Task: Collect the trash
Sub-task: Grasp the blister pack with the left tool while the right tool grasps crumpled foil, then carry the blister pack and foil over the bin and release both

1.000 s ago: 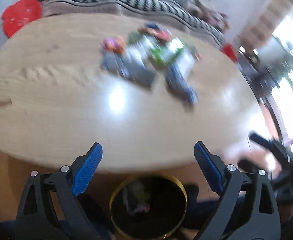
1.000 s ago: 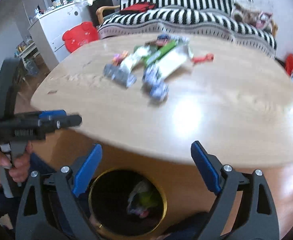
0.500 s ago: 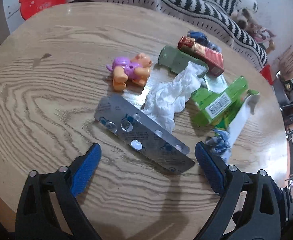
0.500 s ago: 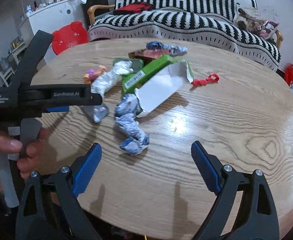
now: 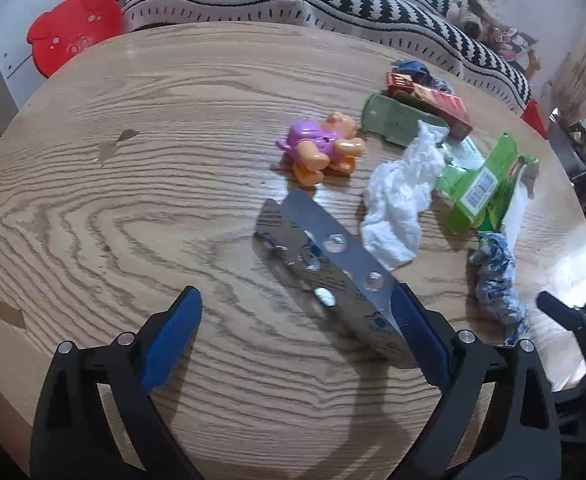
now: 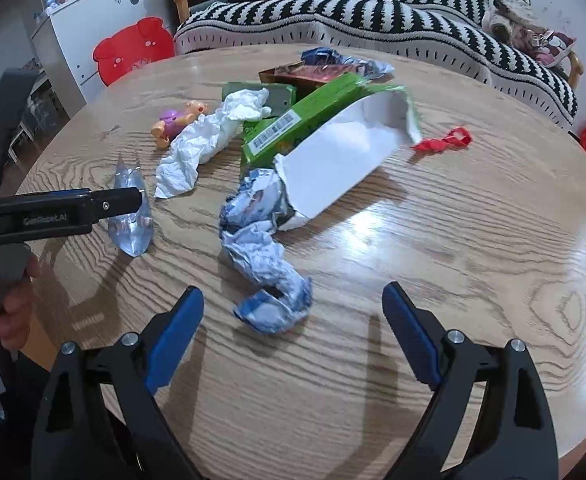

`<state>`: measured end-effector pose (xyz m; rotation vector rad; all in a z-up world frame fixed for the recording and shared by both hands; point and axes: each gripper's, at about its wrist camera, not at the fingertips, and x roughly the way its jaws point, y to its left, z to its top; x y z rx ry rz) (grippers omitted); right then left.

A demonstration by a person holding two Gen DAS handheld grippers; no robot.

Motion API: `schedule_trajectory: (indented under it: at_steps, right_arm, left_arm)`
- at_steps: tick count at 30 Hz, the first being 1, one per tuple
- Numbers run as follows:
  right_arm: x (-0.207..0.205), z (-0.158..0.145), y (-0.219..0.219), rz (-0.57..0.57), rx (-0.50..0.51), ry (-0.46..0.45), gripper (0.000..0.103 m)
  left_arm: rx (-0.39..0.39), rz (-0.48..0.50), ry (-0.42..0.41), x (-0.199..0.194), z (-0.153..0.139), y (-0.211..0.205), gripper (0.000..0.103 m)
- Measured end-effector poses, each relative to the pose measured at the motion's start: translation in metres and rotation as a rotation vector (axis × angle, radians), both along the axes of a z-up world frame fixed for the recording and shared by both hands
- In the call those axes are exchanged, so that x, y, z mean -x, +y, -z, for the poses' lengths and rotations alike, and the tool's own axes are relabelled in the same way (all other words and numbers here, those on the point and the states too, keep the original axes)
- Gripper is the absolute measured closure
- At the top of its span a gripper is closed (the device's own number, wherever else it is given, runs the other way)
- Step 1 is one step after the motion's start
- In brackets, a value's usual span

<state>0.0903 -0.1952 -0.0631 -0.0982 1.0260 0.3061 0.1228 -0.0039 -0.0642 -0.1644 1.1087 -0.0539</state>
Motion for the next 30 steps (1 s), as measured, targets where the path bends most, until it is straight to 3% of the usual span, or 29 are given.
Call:
schedule_trajectory:
  at_steps: [4, 7, 8, 10, 11, 14, 17, 30]
  right_arm:
    - [-0.007, 0.004, 0.006, 0.002, 0.016, 0.007, 0.034]
    - [-0.007, 0.004, 0.011, 0.001, 0.047, -0.012, 0.056]
    - [-0.006, 0.004, 0.013, -0.002, 0.051, -0.014, 0.065]
    - [-0.004, 0.003, 0.016, -0.006, 0.056, -0.014, 0.073]
    - [-0.003, 0.003, 0.019, -0.008, 0.062, -0.015, 0.075]
    - [0.001, 0.001, 0.021, -0.013, 0.053, -0.015, 0.078]
    - [0.008, -0.008, 0.019, -0.009, 0.034, -0.035, 0.079]
    - [0.038, -0.040, -0.007, 0.020, -0.131, -0.067, 0.079]
  left_arm:
    - [0.017, 0.004, -0.009, -0.007, -0.001, -0.015, 0.011]
    - [0.016, 0.002, -0.017, -0.009, -0.002, -0.023, 0.014]
    - [0.004, 0.002, -0.022, -0.008, -0.002, -0.024, 0.018]
    - [-0.032, 0.012, -0.032, -0.006, -0.003, -0.032, 0.028]
    - [-0.054, 0.028, -0.037, -0.005, -0.004, -0.036, 0.041]
    - [-0.045, 0.066, -0.036, -0.001, -0.006, -0.042, 0.066]
    - [-0.038, 0.084, -0.036, 0.006, -0.007, -0.041, 0.077]
    - [-0.005, 0.115, -0.088, 0.049, -0.033, -0.017, 0.078]
